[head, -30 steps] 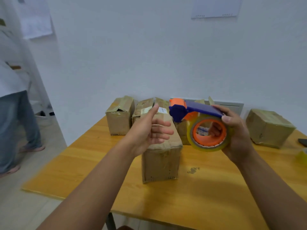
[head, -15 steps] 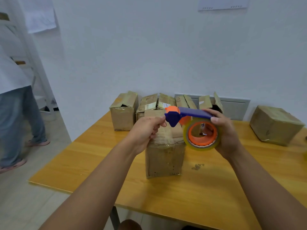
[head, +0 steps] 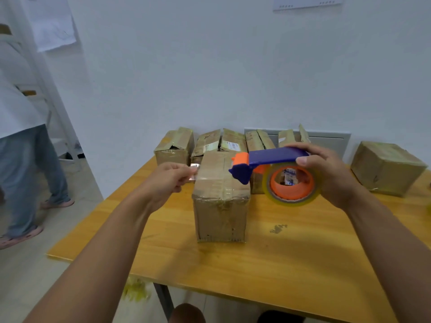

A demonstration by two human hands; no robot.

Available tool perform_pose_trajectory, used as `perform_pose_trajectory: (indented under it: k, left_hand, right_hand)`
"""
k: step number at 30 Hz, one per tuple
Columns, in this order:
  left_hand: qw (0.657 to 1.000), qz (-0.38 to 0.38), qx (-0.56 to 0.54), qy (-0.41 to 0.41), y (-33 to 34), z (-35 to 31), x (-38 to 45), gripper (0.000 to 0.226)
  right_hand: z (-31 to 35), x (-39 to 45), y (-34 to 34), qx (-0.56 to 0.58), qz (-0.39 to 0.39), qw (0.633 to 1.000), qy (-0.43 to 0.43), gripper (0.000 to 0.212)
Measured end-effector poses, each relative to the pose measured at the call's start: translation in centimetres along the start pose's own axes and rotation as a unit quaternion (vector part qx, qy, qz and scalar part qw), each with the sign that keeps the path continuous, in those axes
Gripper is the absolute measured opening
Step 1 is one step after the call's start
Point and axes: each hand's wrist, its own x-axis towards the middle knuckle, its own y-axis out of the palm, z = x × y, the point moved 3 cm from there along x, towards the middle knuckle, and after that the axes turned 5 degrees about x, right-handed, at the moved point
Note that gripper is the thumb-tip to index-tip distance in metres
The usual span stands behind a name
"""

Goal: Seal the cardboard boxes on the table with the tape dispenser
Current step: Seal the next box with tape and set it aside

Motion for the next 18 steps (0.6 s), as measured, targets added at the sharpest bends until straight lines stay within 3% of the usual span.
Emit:
perform_pose_trajectory:
  k: [7,11,18]
  left_hand:
    - [0.997,-0.025,0.036,-0.059,0.1,2.1,-1.8,0.034]
    - [0.993,-0.002,0.079,-0.084,0.3,1.9,-2.0,0.038]
    - [0.985,0.026,0.114,-0.128,0.5,2.9,-2.1,0.032]
  right_hand:
    - [-0.3,-0.7,0.7,-0.069,0.034,0.997,0.007,0.041]
    - [-0.1,-0.8,1.1,-0.096,0.046,0.994,-0.001,0.047]
    - [0.2,-1.2,1.8,-0.132,0.055,0.990,-0.011,0.038]
